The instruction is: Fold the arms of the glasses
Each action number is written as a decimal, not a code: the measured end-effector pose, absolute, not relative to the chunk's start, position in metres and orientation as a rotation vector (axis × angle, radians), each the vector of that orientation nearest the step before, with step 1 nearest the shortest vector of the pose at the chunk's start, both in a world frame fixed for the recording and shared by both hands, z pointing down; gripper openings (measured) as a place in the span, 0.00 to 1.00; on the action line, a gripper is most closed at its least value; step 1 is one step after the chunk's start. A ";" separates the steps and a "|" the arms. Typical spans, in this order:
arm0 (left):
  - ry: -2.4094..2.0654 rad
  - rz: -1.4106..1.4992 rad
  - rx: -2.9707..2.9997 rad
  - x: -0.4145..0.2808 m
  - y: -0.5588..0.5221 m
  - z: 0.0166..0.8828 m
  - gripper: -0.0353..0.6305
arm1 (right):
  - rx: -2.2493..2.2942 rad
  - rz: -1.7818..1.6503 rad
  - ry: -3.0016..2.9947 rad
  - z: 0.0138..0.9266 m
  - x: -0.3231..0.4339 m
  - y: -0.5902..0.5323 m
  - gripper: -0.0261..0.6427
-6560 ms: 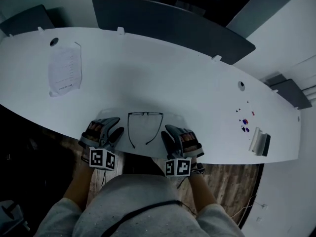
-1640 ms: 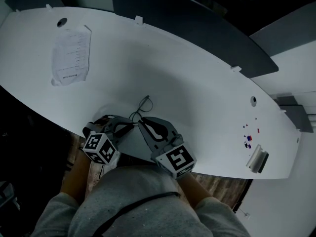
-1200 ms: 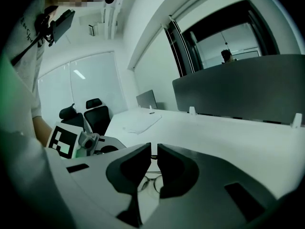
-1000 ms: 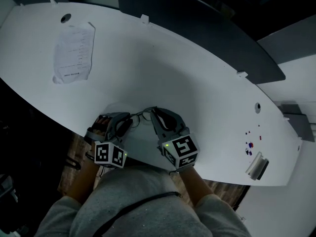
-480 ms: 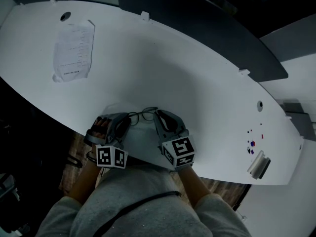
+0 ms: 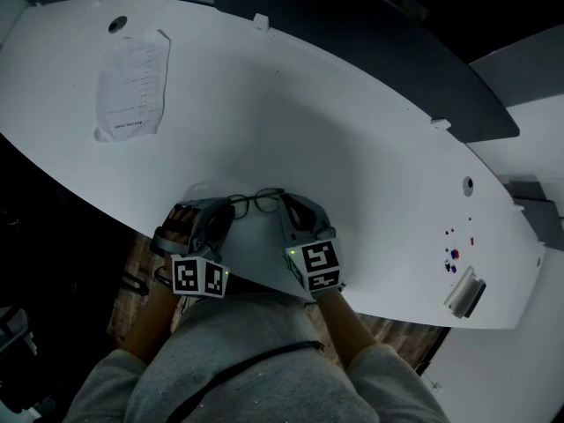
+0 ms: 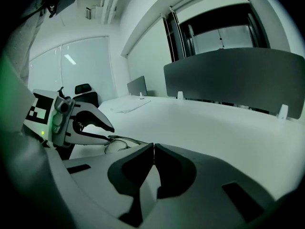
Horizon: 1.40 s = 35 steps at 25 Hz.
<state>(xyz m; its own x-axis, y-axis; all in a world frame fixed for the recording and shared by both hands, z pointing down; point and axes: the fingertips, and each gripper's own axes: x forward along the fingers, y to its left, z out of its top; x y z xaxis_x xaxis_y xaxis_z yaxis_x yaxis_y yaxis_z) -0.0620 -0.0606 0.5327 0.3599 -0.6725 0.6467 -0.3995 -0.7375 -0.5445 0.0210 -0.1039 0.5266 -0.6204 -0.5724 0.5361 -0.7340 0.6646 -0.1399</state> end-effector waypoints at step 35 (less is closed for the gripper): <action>1.245 -1.024 -2.675 -0.089 -0.076 0.511 0.16 | 0.827 0.216 -2.327 0.527 0.011 -0.076 0.07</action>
